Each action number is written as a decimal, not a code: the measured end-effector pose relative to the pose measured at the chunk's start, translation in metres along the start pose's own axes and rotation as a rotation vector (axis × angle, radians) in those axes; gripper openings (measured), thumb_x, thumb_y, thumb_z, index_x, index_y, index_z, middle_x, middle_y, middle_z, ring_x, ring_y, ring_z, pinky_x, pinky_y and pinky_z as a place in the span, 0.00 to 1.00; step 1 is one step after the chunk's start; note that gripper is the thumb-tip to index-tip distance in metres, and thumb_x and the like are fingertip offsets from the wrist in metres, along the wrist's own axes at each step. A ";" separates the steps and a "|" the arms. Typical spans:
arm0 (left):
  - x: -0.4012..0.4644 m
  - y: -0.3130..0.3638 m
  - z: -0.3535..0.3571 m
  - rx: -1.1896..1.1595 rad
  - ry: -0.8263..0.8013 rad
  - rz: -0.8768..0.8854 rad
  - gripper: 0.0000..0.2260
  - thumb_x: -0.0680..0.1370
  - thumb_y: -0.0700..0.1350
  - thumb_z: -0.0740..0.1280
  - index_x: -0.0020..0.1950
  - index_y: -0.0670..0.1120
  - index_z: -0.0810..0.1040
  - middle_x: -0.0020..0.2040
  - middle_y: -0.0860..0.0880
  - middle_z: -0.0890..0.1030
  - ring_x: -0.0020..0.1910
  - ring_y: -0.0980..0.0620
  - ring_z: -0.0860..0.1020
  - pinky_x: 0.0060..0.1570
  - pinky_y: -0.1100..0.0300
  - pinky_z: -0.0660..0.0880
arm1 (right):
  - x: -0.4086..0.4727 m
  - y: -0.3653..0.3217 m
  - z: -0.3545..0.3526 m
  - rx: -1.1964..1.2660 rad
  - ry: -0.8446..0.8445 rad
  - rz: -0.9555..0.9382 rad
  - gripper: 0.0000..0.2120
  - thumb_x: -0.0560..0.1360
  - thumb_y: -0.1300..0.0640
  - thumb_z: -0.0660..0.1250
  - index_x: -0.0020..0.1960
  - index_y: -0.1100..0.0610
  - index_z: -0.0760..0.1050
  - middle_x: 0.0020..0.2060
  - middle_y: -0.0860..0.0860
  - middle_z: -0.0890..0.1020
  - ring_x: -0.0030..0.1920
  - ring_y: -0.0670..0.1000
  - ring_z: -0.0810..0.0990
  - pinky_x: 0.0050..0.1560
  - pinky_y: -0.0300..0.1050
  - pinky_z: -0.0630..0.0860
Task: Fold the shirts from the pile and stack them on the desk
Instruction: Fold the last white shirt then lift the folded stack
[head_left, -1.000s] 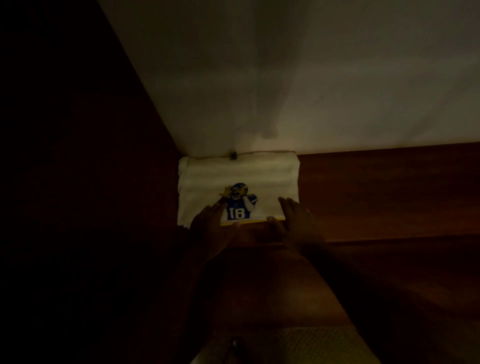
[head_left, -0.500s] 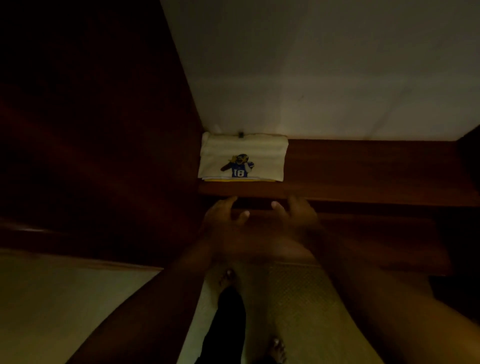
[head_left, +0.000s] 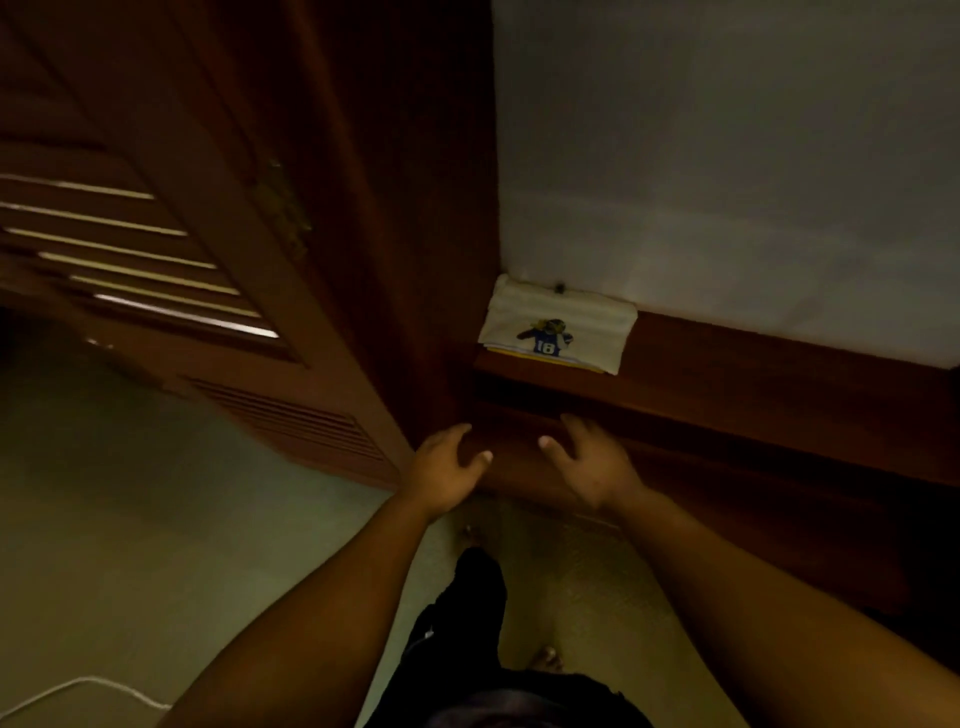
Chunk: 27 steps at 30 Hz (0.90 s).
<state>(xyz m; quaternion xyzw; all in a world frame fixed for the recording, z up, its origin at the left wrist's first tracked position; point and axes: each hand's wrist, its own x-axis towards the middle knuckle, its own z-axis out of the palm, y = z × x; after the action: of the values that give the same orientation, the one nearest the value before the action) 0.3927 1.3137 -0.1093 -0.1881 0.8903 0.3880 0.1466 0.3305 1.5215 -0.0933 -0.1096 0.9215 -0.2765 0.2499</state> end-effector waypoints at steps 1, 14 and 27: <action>-0.008 -0.004 -0.007 0.000 0.009 -0.013 0.27 0.78 0.56 0.65 0.75 0.49 0.64 0.72 0.45 0.68 0.71 0.47 0.66 0.69 0.52 0.65 | -0.002 -0.010 0.003 -0.012 -0.012 -0.027 0.31 0.80 0.38 0.54 0.77 0.52 0.57 0.74 0.55 0.63 0.73 0.56 0.62 0.72 0.54 0.61; -0.077 -0.116 -0.101 -0.018 0.233 -0.201 0.28 0.78 0.58 0.63 0.75 0.48 0.63 0.73 0.47 0.68 0.71 0.49 0.67 0.67 0.60 0.62 | 0.010 -0.170 0.097 -0.179 -0.265 -0.292 0.30 0.79 0.40 0.57 0.76 0.53 0.59 0.73 0.55 0.65 0.72 0.57 0.63 0.71 0.54 0.61; -0.084 -0.315 -0.263 -0.069 0.417 -0.440 0.28 0.78 0.56 0.63 0.75 0.46 0.64 0.73 0.46 0.67 0.72 0.47 0.65 0.70 0.56 0.62 | 0.079 -0.390 0.252 -0.356 -0.403 -0.480 0.29 0.80 0.43 0.57 0.76 0.56 0.58 0.74 0.56 0.64 0.73 0.56 0.62 0.72 0.49 0.60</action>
<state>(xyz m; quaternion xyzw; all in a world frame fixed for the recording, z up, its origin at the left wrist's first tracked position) 0.5786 0.9385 -0.1030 -0.4569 0.8253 0.3300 0.0345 0.4197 1.0591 -0.0863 -0.4171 0.8353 -0.1354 0.3316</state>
